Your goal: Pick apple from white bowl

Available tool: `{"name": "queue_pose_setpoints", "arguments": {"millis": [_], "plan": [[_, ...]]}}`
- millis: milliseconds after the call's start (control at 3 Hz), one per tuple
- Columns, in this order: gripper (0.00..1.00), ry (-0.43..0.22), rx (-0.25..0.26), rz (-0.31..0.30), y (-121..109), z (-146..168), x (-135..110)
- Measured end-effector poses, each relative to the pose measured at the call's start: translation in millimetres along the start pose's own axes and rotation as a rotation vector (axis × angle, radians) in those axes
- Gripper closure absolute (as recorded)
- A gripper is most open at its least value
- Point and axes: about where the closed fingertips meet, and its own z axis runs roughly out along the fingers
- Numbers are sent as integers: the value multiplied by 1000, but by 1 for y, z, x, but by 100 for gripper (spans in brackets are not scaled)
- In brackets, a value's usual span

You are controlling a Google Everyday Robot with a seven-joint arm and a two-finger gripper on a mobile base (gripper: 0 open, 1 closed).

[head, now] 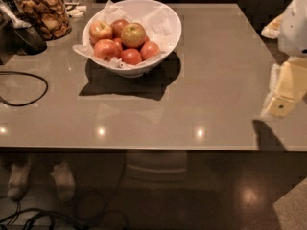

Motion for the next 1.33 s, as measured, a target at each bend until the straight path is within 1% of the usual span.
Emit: {"name": "queue_pose_setpoints", "arguments": {"millis": [333, 667, 1000, 1333], "plan": [[0, 11, 5, 31, -17, -6, -17], [0, -6, 70, -14, -85, -32, -89], [0, -51, 101, -27, -92, -38, -104], [0, -123, 60, 5, -95, -19, -108]]}}
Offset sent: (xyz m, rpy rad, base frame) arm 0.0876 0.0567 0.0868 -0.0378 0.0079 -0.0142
